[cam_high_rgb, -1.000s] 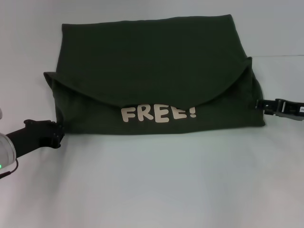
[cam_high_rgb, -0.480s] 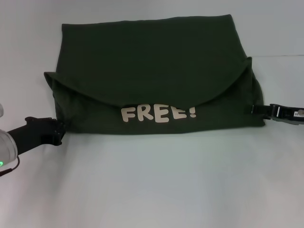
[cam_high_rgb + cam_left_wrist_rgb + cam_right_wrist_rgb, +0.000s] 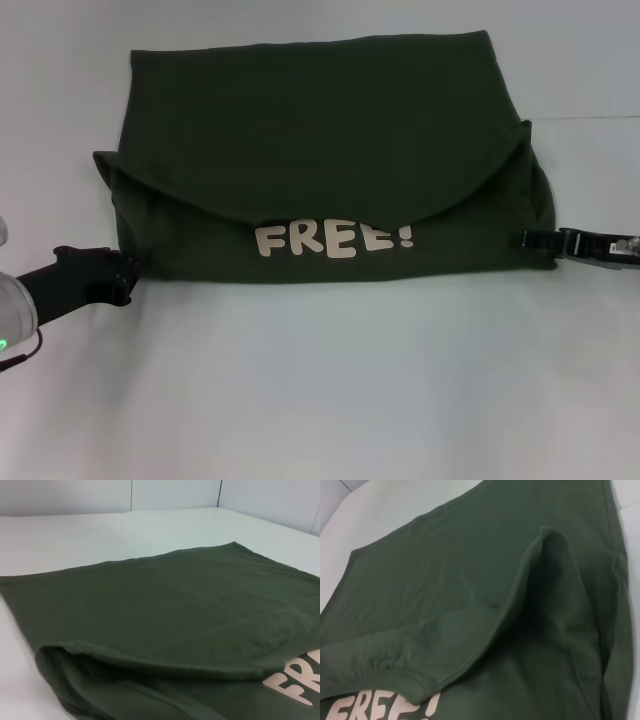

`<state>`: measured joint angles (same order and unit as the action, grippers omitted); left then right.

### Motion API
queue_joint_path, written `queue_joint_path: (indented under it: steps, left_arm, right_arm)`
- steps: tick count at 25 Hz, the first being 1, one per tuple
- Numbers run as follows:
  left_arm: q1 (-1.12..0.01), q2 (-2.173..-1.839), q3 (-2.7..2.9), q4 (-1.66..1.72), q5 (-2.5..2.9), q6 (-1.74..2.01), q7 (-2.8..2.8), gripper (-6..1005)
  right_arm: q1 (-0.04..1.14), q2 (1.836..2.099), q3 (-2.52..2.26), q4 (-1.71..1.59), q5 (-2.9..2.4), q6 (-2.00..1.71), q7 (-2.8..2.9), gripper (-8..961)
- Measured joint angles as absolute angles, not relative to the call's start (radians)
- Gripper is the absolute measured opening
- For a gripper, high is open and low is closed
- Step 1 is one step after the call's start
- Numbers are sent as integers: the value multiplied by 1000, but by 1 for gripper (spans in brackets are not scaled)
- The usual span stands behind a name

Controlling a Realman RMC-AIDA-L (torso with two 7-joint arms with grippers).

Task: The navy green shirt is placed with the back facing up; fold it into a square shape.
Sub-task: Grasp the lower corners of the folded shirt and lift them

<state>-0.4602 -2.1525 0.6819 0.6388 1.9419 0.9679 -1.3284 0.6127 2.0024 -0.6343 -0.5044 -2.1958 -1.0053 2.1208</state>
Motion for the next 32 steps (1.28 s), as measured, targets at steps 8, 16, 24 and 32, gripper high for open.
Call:
queue_joint_path:
  steps: [8,16,24,32]
  left_arm:
    - [-458,-2152,679,638,1942,968,-1328,39]
    - [-457,-2152,677,640,1942,968,-1328,35]
    - [-458,-2152,674,641,1942,968,-1328,36]
    - [-458,-2152,675,640,1937,966,-1328,36]
  right_arm:
    - [605,1996,-623,-513,-2190,-1001,2118,791]
    - [613,2008,-632,-506,-2192,-969,2115,791]
    - [613,2012,-631,-512,-2189,-1009,2108,790]
    - [607,2004,-623,-515,-2183,-1048,2100,732]
